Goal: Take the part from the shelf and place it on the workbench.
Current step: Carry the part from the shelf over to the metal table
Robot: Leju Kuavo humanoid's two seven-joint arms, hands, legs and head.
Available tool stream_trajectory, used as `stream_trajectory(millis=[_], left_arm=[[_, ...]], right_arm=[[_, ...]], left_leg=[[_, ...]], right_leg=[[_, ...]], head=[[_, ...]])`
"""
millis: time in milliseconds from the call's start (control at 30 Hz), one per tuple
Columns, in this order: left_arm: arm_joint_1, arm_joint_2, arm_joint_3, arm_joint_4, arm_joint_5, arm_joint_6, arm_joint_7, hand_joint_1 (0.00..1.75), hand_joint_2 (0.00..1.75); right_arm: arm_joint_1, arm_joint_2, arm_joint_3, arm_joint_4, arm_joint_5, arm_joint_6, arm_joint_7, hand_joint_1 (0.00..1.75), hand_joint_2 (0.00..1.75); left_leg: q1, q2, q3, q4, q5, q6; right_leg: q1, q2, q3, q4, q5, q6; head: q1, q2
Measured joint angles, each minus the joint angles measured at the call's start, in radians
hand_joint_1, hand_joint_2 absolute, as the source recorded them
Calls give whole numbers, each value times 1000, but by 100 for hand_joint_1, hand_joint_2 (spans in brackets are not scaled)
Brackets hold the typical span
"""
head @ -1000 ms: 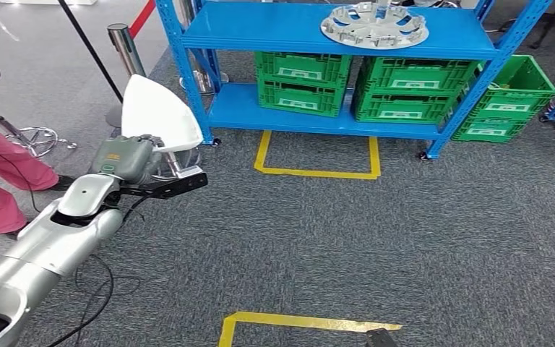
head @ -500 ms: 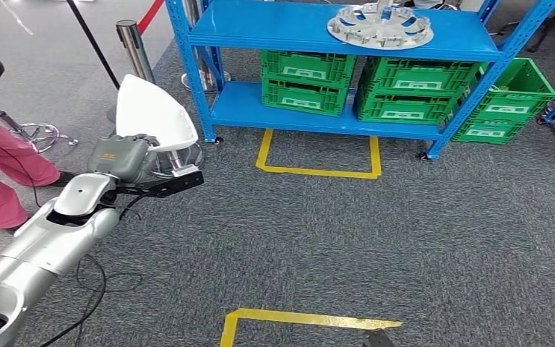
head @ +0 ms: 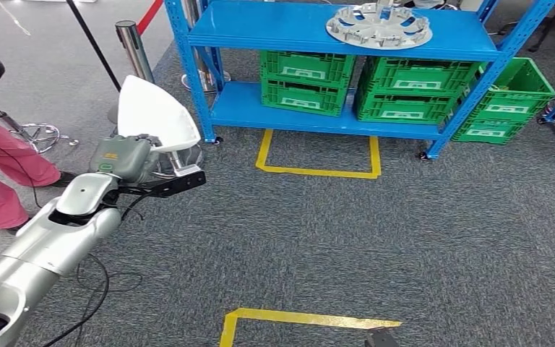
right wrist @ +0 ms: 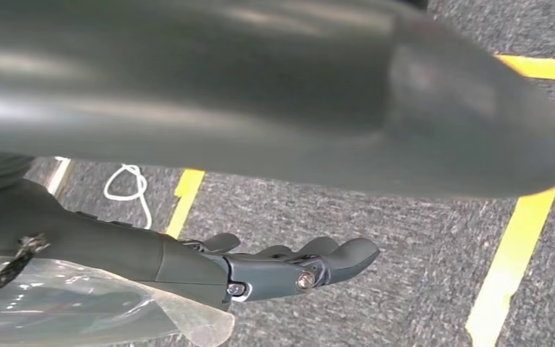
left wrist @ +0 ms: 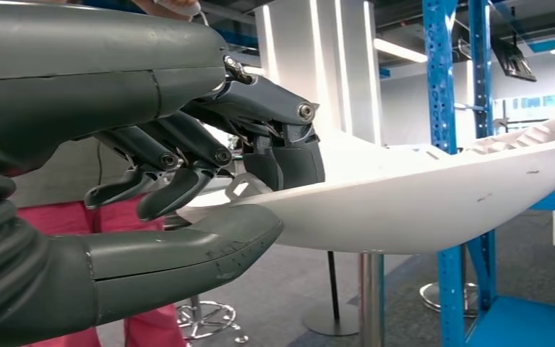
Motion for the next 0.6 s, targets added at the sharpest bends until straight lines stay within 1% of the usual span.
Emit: stream_trajectory(millis=[67, 100, 167, 200, 233, 267, 333, 367, 400, 433, 467, 500, 533, 567, 600], left_arm=[[0, 0, 2, -1, -3, 0, 0, 175, 175], [1, 0, 3, -2, -4, 0, 1, 175, 175], [3, 3, 7, -6, -5, 4, 2, 175, 175], [6, 6, 11, -9, -5, 6, 3, 175, 175], [9, 9, 15, -13, -5, 9, 3, 175, 175], [13, 13, 20, -16, -5, 12, 3, 175, 175], [26, 22, 30, -21, -4, 15, 3, 175, 175], [36, 27, 35, -23, -4, 15, 3, 175, 175], [45, 30, 39, -25, -4, 14, 3, 175, 175], [53, 34, 43, -28, -4, 12, 2, 175, 175], [59, 36, 47, -31, -4, 10, 2, 175, 175], [62, 38, 50, -36, -4, 8, 1, 175, 175], [63, 41, 54, -39, -5, 6, 0, 175, 175], [63, 44, 58, -43, -6, 5, -1, 175, 175], [63, 47, 62, -46, -7, 4, -1, 175, 175]], right_arm=[[2, 0, 0, -3, -12, 6, -4, 0, 0], [4, 0, 0, -4, -19, 8, -11, 0, 0], [10, 0, 0, -6, -36, 8, -37, 0, 0], [18, -2, 0, -8, -44, 9, -56, 0, 0], [29, -5, 0, -11, -50, 13, -78, 0, 0], [43, -12, 0, -14, -52, 22, -102, 0, 0], [77, -32, 1, -19, -53, 51, -142, 0, 0], [95, -42, 2, -23, -53, 65, -154, 0, 0], [111, -50, 2, -29, -53, 74, -157, 0, 0], [125, -56, 2, -37, -54, 77, -156, 0, 0], [134, -59, 2, -47, -53, 75, -150, 0, 0], [140, -60, 3, -56, -50, 70, -143, 0, 0], [142, -61, 5, -64, -46, 66, -137, 0, 0], [142, -60, 9, -70, -40, 66, -134, 0, 0], [142, -60, 13, -74, -35, 72, -133, 0, 0]], left_leg=[[0, 0, 0, 0, 0, 0], [-1, 0, -1, 1, -1, 2], [0, 3, 3, -9, 5, 11], [2, 7, 6, -18, 10, 18], [6, 11, 10, -29, 15, 22], [8, 16, 12, -36, 19, 25], [9, 25, 10, -37, 19, 26], [9, 29, 9, -37, 19, 25], [10, 35, 8, -36, 19, 23], [12, 40, 8, -35, 18, 20], [15, 46, 8, -32, 15, 14], [16, 53, 8, -27, 12, 7], [17, 60, 7, -21, 8, -2], [16, 66, 7, -15, 6, -10], [14, 73, 7, -12, 4, -18]], right_leg=[[0, 0, 0, 0, 0, 0], [-1, 0, 0, -2, 2, 3], [-3, 2, -1, -8, 4, 11], [-3, 3, -5, -4, -2, 15], [-3, 5, -18, 19, -19, 18], [-4, 5, -41, 66, -48, 20], [-8, 5, -106, 206, -114, 27], [-11, 5, -133, 261, -131, 31], [-15, 4, -144, 281, -128, 35], [-18, 2, -133, 256, -105, 38], [-21, -7, -101, 192, -68, 41], [-22, -24, -65, 117, -39, 44], [-21, -36, -35, 54, -16, 40], [-20, -44, -16, 16, -6, 34], [-17, -43, -11, 7, -8, 25]], head=[[0, 0], [0, 0], [0, 0], [0, 0], [1, 0], [3, 0], [4, 0], [5, 0], [5, 0], [5, 0], [5, 0], [6, 0], [8, 0], [8, 0], [9, 0]])
